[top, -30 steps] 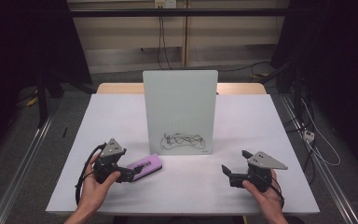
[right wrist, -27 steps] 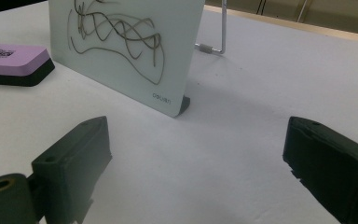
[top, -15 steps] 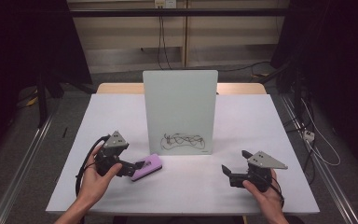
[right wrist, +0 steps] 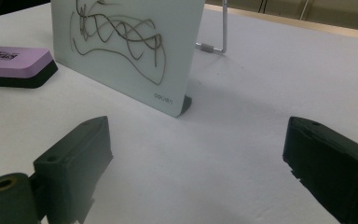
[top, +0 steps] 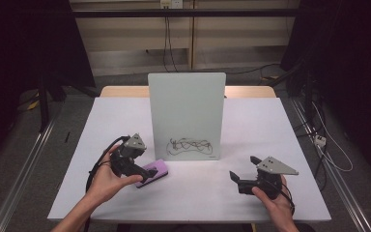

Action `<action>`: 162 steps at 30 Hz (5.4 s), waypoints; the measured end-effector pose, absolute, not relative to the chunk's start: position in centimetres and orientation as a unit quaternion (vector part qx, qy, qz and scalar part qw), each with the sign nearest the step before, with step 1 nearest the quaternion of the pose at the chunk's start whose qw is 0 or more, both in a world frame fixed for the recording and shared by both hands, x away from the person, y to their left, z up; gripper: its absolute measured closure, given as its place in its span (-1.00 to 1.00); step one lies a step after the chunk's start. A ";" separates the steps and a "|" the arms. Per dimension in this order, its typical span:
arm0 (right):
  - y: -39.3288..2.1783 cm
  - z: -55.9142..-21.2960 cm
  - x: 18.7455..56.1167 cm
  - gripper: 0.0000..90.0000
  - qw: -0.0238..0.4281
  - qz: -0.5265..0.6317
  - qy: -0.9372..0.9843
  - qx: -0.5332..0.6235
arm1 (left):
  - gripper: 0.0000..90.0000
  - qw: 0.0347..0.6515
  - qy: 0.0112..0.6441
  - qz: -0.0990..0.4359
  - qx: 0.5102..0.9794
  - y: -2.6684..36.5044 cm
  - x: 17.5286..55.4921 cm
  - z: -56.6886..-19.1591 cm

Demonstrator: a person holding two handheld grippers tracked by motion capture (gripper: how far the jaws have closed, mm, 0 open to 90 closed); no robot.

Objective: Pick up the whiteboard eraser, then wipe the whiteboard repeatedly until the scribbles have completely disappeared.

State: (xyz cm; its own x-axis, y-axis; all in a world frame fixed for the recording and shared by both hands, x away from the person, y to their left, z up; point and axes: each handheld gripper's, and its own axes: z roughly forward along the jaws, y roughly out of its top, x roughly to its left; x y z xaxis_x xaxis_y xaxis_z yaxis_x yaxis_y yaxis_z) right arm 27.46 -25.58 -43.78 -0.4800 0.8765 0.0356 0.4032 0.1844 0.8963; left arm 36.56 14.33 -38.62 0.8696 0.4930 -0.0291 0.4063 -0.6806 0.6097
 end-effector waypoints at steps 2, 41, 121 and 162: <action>-25.5 -43.8 27.4 -0.82 0.258 0.464 0.723 0.441 | -0.68 0.314 0.249 0.065 0.914 14.4 36.5 -39.2; -25.2 -43.9 27.7 -0.84 0.251 0.461 0.734 0.432 | -0.28 0.215 0.196 0.016 0.957 12.5 38.4 -41.4; -25.2 -43.8 27.8 -0.84 0.251 0.461 0.734 0.431 | -0.08 0.420 0.225 0.127 0.870 15.5 36.7 -37.5; -25.1 -43.8 28.0 -0.84 0.251 0.457 0.736 0.432 | -0.08 0.442 0.155 0.237 0.851 10.7 36.1 -38.5</action>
State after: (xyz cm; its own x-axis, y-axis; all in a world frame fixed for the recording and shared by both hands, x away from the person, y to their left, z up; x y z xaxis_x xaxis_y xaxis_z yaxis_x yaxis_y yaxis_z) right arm 28.04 -25.12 -43.81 -0.5017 0.8647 0.0255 0.4062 0.2094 0.8895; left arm 36.09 10.73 -38.55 0.8395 0.4738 0.2661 0.0551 -0.5614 0.8257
